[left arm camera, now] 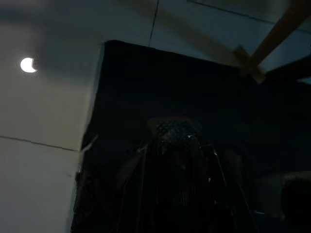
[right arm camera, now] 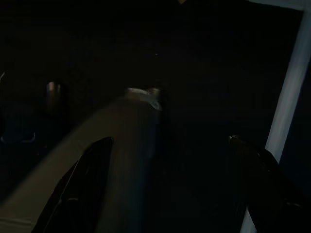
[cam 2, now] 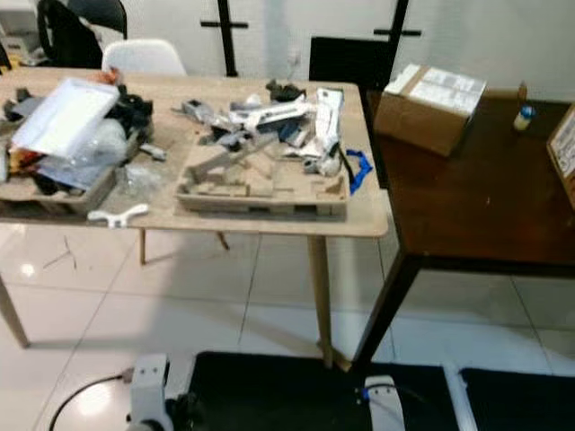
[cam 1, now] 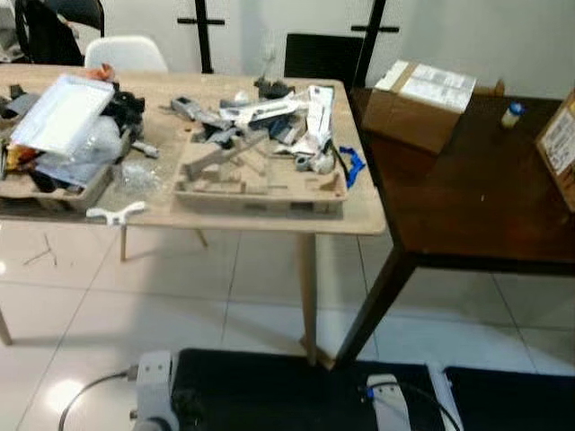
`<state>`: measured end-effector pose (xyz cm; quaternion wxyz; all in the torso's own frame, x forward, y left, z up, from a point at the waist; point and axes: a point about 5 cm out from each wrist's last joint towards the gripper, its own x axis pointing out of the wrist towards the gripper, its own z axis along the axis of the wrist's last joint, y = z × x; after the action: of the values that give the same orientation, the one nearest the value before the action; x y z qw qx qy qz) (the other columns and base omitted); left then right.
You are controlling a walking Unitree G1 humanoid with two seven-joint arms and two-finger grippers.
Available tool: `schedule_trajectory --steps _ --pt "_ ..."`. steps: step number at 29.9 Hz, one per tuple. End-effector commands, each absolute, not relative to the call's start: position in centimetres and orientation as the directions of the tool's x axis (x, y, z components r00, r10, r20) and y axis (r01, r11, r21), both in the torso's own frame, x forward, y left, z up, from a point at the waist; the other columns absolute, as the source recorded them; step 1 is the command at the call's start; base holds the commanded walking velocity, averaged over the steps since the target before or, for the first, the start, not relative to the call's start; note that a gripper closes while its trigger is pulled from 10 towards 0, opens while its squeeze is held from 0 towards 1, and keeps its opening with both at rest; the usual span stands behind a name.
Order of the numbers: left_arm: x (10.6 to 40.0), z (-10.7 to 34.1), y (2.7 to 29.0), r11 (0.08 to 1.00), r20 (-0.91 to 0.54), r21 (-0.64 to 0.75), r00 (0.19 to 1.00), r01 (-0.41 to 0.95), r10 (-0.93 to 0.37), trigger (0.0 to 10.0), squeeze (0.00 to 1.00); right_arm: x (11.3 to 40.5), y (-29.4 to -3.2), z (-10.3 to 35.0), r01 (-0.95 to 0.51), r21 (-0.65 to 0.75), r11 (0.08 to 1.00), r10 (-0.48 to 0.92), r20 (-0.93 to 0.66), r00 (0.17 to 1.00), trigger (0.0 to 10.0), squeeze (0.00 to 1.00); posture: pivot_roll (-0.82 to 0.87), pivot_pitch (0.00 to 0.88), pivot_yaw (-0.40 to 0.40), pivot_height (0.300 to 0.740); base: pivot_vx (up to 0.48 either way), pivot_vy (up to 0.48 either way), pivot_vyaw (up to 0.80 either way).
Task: Picking trash to rubbish bin
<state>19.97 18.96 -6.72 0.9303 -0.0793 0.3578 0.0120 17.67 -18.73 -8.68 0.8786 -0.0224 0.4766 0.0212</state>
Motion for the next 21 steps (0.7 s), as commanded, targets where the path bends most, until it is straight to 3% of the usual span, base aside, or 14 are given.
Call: schedule_trajectory --steps 1,16,21 --pt "19.92 -6.72 19.37 0.993 -0.669 -0.084 0.743 -0.087 0.009 10.0 0.0 16.82 -19.02 -9.05 -0.057 -0.025 0.998 0.008 -0.855 0.518 10.0 0.0 -0.04 0.113 0.0 0.74 0.0 0.0 0.0" --pt "20.26 -6.41 19.57 0.993 -0.647 -0.092 0.763 -0.08 0.001 10.0 0.0 17.56 -19.12 -8.68 -0.062 -0.062 0.996 -0.018 -0.835 0.55 10.0 0.0 -0.03 0.109 -0.002 0.74 0.0 0.0 0.0" --pt "20.23 -6.36 19.84 0.996 -0.643 -0.071 0.765 -0.049 -0.009 10.0 0.0 17.79 -19.1 -8.58 -0.041 -0.051 0.998 -0.019 -0.831 0.556 10.0 0.0 -0.03 0.1 0.008 0.74 0.0 0.0 -0.77"
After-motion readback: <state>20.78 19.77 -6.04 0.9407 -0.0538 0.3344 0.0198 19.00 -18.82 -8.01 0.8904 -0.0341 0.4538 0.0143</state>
